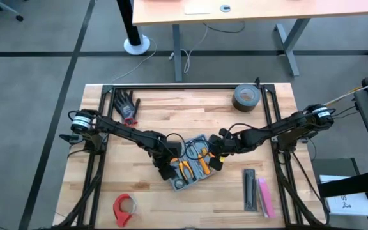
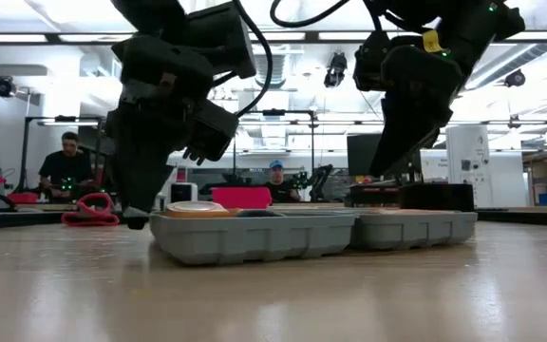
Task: Prefit tool cases
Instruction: Remove the tape measure from the gray tool box
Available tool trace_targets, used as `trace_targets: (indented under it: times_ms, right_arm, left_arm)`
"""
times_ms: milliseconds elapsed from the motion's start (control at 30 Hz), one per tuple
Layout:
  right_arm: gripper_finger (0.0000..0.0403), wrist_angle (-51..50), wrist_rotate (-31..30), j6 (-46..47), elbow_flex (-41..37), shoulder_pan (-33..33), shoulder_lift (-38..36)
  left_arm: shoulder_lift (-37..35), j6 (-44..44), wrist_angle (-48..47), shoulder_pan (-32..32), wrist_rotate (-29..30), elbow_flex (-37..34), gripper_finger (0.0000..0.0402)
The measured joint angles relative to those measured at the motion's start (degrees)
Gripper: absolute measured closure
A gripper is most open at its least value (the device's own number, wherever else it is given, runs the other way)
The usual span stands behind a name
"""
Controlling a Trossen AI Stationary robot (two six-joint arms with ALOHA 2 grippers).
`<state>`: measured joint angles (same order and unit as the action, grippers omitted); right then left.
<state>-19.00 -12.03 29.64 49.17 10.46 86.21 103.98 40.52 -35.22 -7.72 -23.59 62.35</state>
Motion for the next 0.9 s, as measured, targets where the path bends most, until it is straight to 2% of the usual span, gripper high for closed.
trace_targets:
  times_ms: [500, 900]
  right_arm:
    - [0.0403, 2.2, 0.0, 9.3, 0.0, 0.2, 0.0]
    - [0.0403, 7.2, 0.4, 14.2, 0.0, 1.7, 0.0]
  left_arm:
    - [-1.9, -20.4, -11.3, 2.0, 1.1, 0.0, 0.0288]
    - [-5.3, -31.5, -16.2, 2.0, 12.9, -0.1, 0.0288]
